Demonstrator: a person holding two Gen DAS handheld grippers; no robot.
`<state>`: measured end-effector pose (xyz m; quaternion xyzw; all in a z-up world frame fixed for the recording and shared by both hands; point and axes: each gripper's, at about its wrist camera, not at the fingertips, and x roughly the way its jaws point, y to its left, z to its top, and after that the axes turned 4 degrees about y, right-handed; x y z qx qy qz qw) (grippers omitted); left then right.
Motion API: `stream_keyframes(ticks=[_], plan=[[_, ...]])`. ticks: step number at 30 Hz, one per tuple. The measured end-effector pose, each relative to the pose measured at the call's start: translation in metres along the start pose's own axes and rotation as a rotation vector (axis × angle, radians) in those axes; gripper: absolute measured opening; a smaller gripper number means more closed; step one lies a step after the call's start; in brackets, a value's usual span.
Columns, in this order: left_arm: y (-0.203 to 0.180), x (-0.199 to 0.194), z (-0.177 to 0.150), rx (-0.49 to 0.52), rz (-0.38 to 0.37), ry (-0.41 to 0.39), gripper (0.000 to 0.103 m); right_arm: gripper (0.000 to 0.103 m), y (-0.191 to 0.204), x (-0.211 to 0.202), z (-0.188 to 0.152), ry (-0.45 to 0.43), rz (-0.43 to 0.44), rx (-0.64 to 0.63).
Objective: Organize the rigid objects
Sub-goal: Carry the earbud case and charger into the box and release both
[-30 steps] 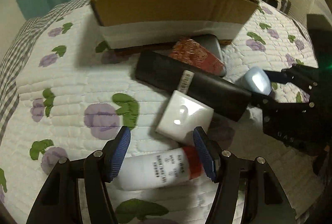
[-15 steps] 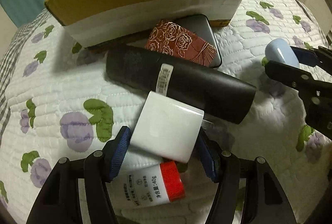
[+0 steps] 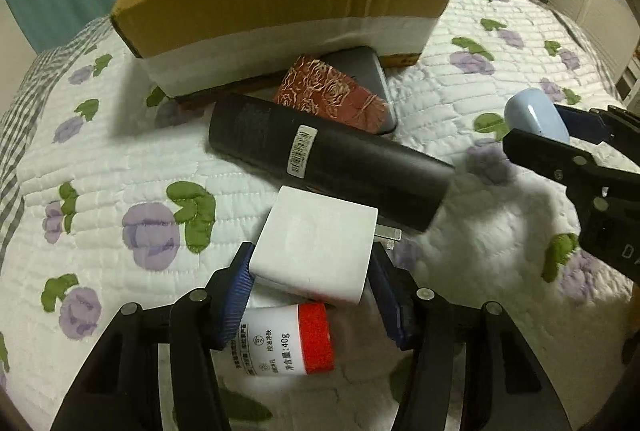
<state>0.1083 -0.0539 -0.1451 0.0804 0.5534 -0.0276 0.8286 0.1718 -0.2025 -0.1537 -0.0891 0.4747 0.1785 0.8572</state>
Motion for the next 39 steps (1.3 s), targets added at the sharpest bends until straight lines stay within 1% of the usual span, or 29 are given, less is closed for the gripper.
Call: stream_keyframes(ticks=[6, 9, 13, 17, 21, 25, 28, 30, 33, 39], plan=[[-0.009, -0.035, -0.009, 0.018, -0.032, -0.062, 0.056, 0.05, 0.009, -0.029, -0.009, -0.019, 0.001, 0.02], [-0.01, -0.053, -0.013, 0.017, -0.034, -0.091, 0.056, 0.05, 0.012, -0.044, -0.013, -0.034, 0.005, 0.043], [-0.003, -0.076, -0.007, -0.009, -0.024, -0.14, 0.056, 0.05, 0.021, -0.069, -0.012, -0.061, -0.008, 0.046], [0.013, -0.106, 0.002, -0.09, 0.022, -0.2, 0.056, 0.05, 0.031, -0.1, -0.003, -0.103, -0.042, 0.026], [0.028, -0.133, 0.013, -0.132, 0.03, -0.258, 0.056, 0.05, 0.037, -0.13, 0.012, -0.145, -0.096, 0.019], [0.039, -0.154, 0.029, -0.136, 0.032, -0.314, 0.056, 0.05, 0.04, -0.151, 0.03, -0.183, -0.108, 0.016], [0.043, -0.165, 0.047, -0.123, 0.036, -0.357, 0.056, 0.05, 0.041, -0.162, 0.049, -0.212, -0.105, 0.006], [0.045, -0.168, 0.059, -0.114, 0.041, -0.378, 0.056, 0.05, 0.041, -0.164, 0.062, -0.227, -0.111, -0.006], [0.049, -0.163, 0.081, -0.103, 0.049, -0.394, 0.056, 0.05, 0.036, -0.161, 0.085, -0.244, -0.101, -0.013], [0.056, -0.128, 0.129, -0.085, 0.067, -0.372, 0.056, 0.05, 0.021, -0.137, 0.132, -0.274, -0.093, -0.011]])
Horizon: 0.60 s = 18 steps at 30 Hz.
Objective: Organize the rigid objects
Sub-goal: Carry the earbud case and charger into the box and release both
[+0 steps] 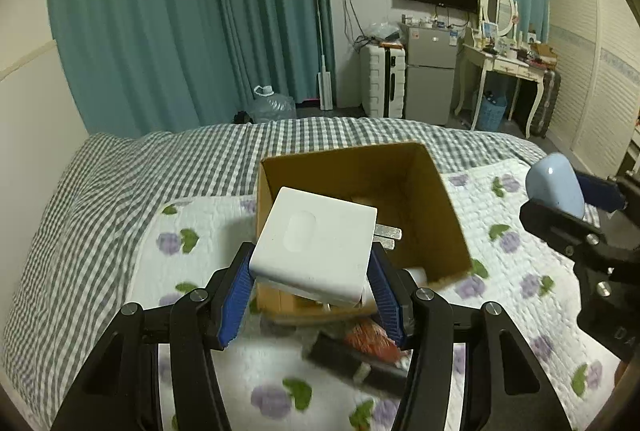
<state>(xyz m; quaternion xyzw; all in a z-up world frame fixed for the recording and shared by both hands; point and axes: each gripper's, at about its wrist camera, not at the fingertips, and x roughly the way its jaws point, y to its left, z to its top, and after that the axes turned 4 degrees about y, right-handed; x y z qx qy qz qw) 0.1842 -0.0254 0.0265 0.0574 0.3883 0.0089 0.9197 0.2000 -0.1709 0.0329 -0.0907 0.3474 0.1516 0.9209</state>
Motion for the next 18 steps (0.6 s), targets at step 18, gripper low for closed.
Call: stream_keyframes(ticks=[18], plan=[[-0.004, 0.131, 0.021, 0.061, 0.043, 0.061, 0.059, 0.05, -0.019, 0.148, 0.029, 0.015, 0.052, -0.004]])
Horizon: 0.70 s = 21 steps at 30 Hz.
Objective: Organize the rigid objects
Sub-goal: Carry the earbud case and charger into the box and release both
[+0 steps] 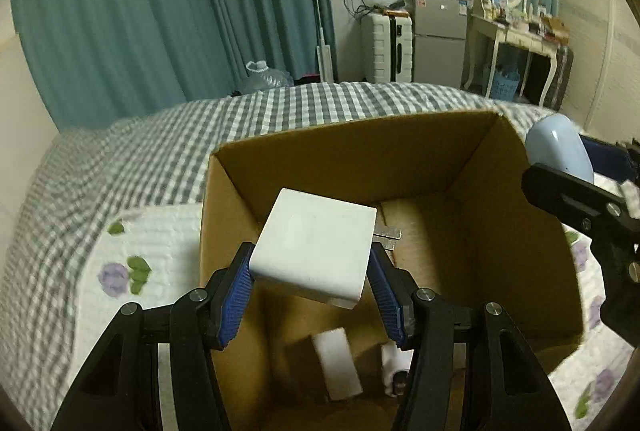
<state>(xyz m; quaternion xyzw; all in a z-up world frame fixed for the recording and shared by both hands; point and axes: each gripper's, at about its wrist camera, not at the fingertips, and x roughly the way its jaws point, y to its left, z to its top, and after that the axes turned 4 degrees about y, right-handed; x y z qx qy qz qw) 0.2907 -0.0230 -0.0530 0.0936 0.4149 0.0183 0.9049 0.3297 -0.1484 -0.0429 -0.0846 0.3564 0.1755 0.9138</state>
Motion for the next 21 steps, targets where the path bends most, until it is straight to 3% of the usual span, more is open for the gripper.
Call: stream_keyframes(ticks=[3, 16, 18, 19, 21], plan=[[-0.005, -0.007, 0.003, 0.027, 0.06, -0.044, 0.062, 0.05, -0.004, 0.01, -0.002, 0.009, 0.005, 0.013], [0.028, -0.019, -0.005, -0.083, 0.062, -0.005, 0.063, 0.05, 0.003, 0.025, -0.003, 0.04, 0.015, 0.014], [0.033, -0.026, -0.007, -0.102, 0.057, -0.003, 0.063, 0.066, 0.009, 0.025, -0.005, 0.034, 0.014, 0.005], [0.035, -0.03, -0.01, -0.115, 0.058, -0.002, 0.063, 0.078, 0.01, 0.024, -0.006, 0.028, 0.01, 0.003], [0.04, -0.038, -0.013, -0.13, 0.054, -0.003, 0.063, 0.079, 0.011, 0.012, -0.009, 0.004, 0.004, 0.0]])
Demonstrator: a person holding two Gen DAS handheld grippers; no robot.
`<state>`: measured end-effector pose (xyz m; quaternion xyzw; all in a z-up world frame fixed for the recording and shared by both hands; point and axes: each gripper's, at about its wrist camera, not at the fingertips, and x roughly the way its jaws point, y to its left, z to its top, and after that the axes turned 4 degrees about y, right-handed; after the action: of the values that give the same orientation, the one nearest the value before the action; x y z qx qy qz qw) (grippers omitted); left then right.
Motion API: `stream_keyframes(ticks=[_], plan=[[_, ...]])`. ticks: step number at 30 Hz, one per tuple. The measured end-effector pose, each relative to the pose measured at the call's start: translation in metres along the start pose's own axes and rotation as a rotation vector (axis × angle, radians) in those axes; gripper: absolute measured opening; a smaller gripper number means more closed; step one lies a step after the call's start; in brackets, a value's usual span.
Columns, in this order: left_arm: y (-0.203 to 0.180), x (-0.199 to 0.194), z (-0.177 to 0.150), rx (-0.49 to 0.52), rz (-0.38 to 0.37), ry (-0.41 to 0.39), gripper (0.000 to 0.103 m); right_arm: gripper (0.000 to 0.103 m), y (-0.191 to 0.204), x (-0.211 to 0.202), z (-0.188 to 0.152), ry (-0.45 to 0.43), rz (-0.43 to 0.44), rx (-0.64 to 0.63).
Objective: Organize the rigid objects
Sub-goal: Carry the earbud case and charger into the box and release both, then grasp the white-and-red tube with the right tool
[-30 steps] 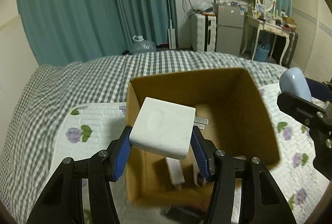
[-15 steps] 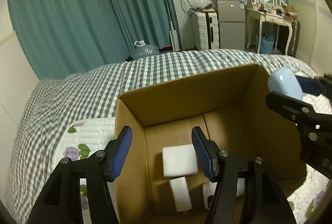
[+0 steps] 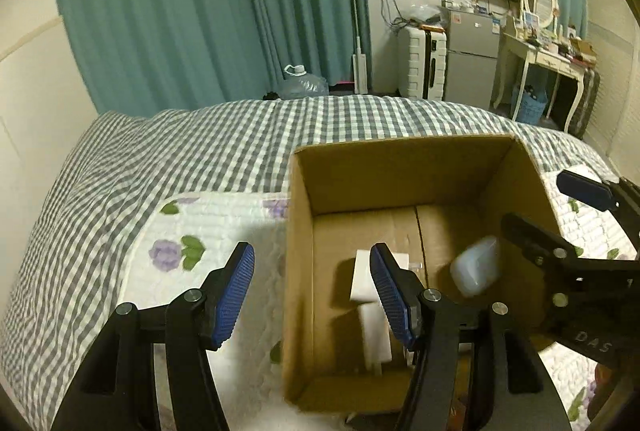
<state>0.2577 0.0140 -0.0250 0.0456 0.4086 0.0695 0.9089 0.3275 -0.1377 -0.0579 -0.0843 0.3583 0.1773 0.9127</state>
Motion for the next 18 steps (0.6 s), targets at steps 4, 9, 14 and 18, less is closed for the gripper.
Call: stream_keyframes(ticks=[4, 9, 14, 18], plan=[[0.012, -0.023, -0.012, -0.03, 0.0, 0.0, 0.063, 0.079, 0.0, -0.029, -0.009, -0.025, 0.002, -0.018], [0.027, -0.047, -0.038, -0.068, 0.008, 0.033, 0.063, 0.079, 0.008, -0.071, -0.023, -0.045, 0.012, -0.03], [0.04, -0.058, -0.076, -0.105, 0.035, 0.087, 0.064, 0.079, 0.028, -0.089, -0.048, -0.024, 0.042, -0.052], [0.048, -0.06, -0.103, -0.141, 0.045, 0.112, 0.064, 0.079, 0.042, -0.081, -0.085, 0.046, 0.074, -0.065]])
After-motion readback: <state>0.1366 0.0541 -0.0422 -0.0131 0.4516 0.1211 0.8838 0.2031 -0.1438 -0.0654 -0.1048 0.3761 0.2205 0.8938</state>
